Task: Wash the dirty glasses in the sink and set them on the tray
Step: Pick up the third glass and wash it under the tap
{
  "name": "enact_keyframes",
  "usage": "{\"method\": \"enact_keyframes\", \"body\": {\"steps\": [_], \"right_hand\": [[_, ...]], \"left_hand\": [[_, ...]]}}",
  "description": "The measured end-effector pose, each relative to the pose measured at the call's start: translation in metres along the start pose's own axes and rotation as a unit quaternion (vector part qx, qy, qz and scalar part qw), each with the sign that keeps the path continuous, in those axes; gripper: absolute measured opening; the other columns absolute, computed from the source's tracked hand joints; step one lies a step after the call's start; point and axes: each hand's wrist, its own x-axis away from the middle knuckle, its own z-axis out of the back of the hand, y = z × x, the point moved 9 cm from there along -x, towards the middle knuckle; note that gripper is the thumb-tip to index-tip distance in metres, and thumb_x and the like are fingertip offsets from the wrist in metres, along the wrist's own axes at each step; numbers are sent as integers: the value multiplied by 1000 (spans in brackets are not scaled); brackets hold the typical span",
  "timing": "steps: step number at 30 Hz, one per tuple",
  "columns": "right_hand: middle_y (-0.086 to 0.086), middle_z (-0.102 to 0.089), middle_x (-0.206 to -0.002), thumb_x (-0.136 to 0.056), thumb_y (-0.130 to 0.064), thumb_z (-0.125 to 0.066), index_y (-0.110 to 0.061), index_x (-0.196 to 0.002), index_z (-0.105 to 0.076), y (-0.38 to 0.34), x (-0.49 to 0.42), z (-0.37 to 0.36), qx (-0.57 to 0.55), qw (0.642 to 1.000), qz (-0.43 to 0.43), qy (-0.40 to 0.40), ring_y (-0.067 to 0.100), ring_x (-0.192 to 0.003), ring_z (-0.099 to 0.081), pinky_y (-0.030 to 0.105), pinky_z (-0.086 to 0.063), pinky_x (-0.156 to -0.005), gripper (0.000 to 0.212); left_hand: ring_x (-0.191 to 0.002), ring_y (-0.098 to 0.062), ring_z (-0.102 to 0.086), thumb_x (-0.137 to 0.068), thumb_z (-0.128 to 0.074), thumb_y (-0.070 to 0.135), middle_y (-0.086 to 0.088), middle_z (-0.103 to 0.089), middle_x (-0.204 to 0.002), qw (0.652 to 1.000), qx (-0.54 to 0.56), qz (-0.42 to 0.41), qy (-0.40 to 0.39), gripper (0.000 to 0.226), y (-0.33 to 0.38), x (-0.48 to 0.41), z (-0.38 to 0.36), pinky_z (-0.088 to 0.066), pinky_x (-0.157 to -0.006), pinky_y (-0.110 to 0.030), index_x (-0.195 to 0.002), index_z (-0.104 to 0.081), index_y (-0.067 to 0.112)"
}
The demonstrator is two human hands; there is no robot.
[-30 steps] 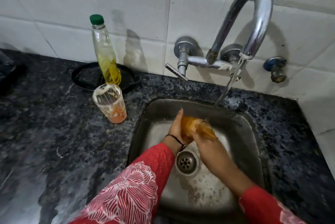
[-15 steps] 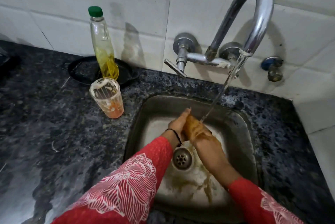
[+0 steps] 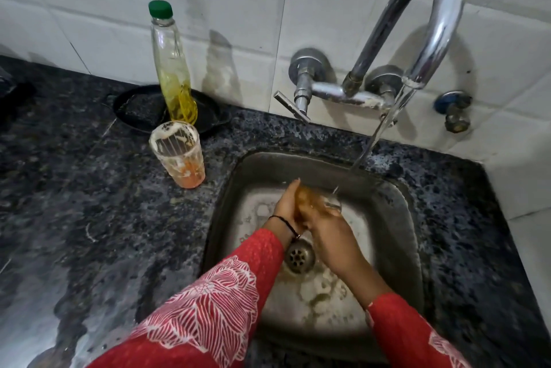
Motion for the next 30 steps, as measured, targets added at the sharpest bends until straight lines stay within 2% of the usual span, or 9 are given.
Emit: {"method": "enact_keyframes", "body": {"steps": [1,3,7,11,14,19,23,26,30], "right_hand": [[6,-69,-111,-94,-13,-53,-10,-111,-63,9,2,7,-182,978,-95,47,20,-105,-64,27,-51,-89,20],[4,-74,-93,-96,-29,-51,-11,-100,-67,43,19,5,-471,815,-297,162,19,-91,-70,29,-55,-82,24],[9,-64,-81,-101,-34,-37,-5,-101,-60,65,54,-41,-653,503,-515,235,21,-79,-63,40,-51,-90,37],[29,-65,-103,-101,-32,-33,-1,-106,-63,68,57,-64,-666,460,-549,208,32,-78,-62,46,-48,-97,44],[21,-69,-87,-98,-22,-32,-5,-101,-64,66,43,-55,-722,445,-498,183,25,-66,-64,30,-57,-62,36],[16,-73,-96,-91,-27,-50,-2,-102,-68,67,10,-21,-704,571,-387,170,27,-91,-69,34,-56,-82,33],[4,-59,-67,-95,-19,-51,-16,-70,-60,45,-17,23,-488,824,-264,118,13,-65,-55,28,-45,-64,27],[5,-52,-60,-97,-16,-47,-11,-66,-54,16,-31,49,-347,924,-155,47,7,-50,-49,23,-41,-55,33],[0,-52,-59,-96,-29,-49,-18,-59,-47,-1,-41,58,-55,993,-96,-30,14,-59,-50,31,-35,-61,38]], "left_hand": [[-59,-19,-67,-86,-52,55,-9,-71,-71,1000,21,-21,-7,53,1,0,0,-54,-55,-23,-92,-65,5],[-72,-23,-67,-73,-66,53,-10,-71,-85,996,45,-77,-6,53,9,9,-2,-55,-66,-29,-102,-67,8],[-75,-16,-64,-82,-66,21,-3,-69,-85,987,-71,-147,2,16,21,24,-22,-51,-67,-27,-96,-70,17],[-64,-8,-58,-90,-60,23,2,-69,-79,966,-192,-173,-24,16,27,36,-47,-44,-57,-21,-98,-71,14],[-65,-3,-63,-93,-56,25,6,-72,-72,964,-184,-183,-59,23,30,48,-57,-50,-64,-16,-81,-72,14],[-80,-18,-66,-81,-64,20,-11,-70,-96,973,-161,-41,-163,23,5,67,-49,-54,-77,-29,-103,-65,12],[-99,-31,-65,-87,-57,27,-11,-70,-98,956,-196,61,-211,22,-6,87,-31,-51,-81,-37,-104,-66,18],[-81,-16,-66,-87,-60,16,-3,-68,-93,941,-294,-47,-163,28,14,81,-30,-55,-66,-25,-115,-59,13],[-102,-16,-58,-70,-80,14,0,-58,-113,807,-512,-288,-62,73,52,78,-43,-49,-85,-26,-129,-38,14]]}}
